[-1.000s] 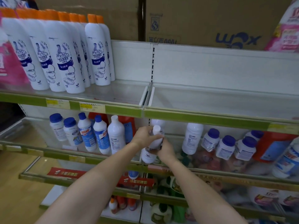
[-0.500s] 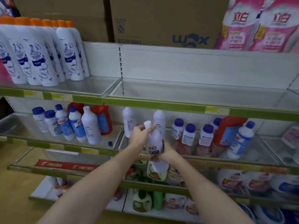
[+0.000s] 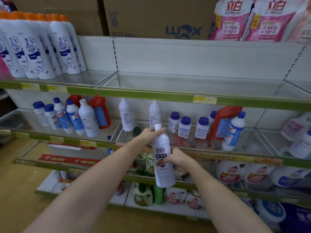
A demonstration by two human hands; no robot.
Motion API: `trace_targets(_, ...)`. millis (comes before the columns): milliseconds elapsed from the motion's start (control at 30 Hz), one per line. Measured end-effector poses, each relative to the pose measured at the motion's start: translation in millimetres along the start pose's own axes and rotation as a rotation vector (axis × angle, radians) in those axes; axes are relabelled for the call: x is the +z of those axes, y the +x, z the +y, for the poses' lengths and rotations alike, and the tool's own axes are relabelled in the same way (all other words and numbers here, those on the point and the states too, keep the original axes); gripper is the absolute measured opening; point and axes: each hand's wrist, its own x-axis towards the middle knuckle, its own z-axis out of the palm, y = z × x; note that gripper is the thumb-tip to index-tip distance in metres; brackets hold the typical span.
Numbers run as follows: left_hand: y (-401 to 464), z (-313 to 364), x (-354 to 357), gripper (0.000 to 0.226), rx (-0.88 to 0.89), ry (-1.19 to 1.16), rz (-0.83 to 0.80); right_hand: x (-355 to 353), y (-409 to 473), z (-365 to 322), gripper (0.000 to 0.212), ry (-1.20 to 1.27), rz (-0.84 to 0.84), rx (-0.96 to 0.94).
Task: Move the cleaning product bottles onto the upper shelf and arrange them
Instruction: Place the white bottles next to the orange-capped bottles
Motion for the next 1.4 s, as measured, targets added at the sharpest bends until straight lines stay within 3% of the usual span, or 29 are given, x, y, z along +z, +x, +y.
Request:
trace_targets(100, 0.2, -3.1, 1.7, 0.065, -0.018, -0.052, 0.028, 0.1, -2.6, 0.3, 0.040, 0.020, -0.041, 0.034)
trace_targets(233, 3.2, -0.2, 1.4, 0.054, -0.049, -0.112, 0.115, 4.7, -4.0, 4.4, 0.046, 0.059, -0.075, 0.054)
trace_targets(567, 11.4, -9.4, 17.2, 0.056, -0.071, -0.170, 0.201, 4.1, 3.0, 20.8, 0.061, 0.069, -0.140, 0.113)
trace_targets(767, 10.9, -18.0, 18.2, 0.049, -0.128, -0.348, 0.219, -0.8, -9.4, 21.5, 0.067, 0.384, -0.120, 0.150)
trace_targets(933, 8.2, -28.6, 18.1, 0.041, -0.163, -0.519, 0.208, -7.1, -8.9, 33.5, 0.069, 0.372, -0.117, 0.179)
trace_targets(1200, -1.2, -20.7, 21.1, 0.041, -0.164, -0.450, 0.222, -7.4, -4.7, 38.6, 0.063, 0.347, -0.101, 0.153)
trace_targets(1400, -4.0, 6.7, 2.9, 0.044, 0.022, -0.343, 0.308, 5.9, 2.2, 10.2, 0.074, 0.389, -0.107, 0.005)
